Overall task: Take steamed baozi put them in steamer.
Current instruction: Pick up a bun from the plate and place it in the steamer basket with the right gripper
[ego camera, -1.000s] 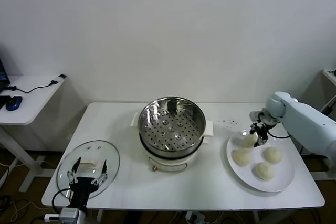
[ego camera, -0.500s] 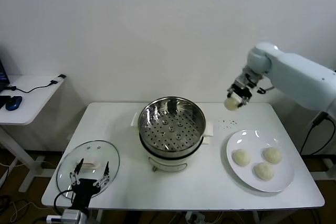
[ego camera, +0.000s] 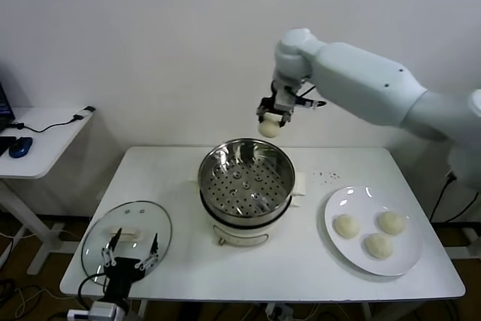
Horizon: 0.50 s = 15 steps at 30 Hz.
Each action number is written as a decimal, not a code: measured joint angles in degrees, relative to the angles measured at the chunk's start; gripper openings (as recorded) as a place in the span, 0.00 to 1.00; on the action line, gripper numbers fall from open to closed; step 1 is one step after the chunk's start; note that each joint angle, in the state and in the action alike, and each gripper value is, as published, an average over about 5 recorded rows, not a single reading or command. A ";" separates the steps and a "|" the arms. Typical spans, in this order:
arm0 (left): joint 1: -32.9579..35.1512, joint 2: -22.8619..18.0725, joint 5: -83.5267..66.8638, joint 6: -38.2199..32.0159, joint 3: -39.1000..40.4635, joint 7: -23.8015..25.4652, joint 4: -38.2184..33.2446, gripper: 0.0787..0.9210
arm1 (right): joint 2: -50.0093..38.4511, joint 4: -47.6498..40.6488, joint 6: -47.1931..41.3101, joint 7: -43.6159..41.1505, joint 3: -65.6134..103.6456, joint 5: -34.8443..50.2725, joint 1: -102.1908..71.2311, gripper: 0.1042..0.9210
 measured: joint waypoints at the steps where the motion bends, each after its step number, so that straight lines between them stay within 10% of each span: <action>1: 0.05 -0.01 0.00 0.00 0.02 0.00 -0.09 0.88 | 0.85 -0.60 0.38 0.12 0.16 -0.50 -0.67 0.59; 15: 0.19 -0.48 0.09 0.26 0.33 0.01 -1.15 0.88 | 7.97 -10.85 3.34 0.63 0.97 -5.51 -7.75 0.59</action>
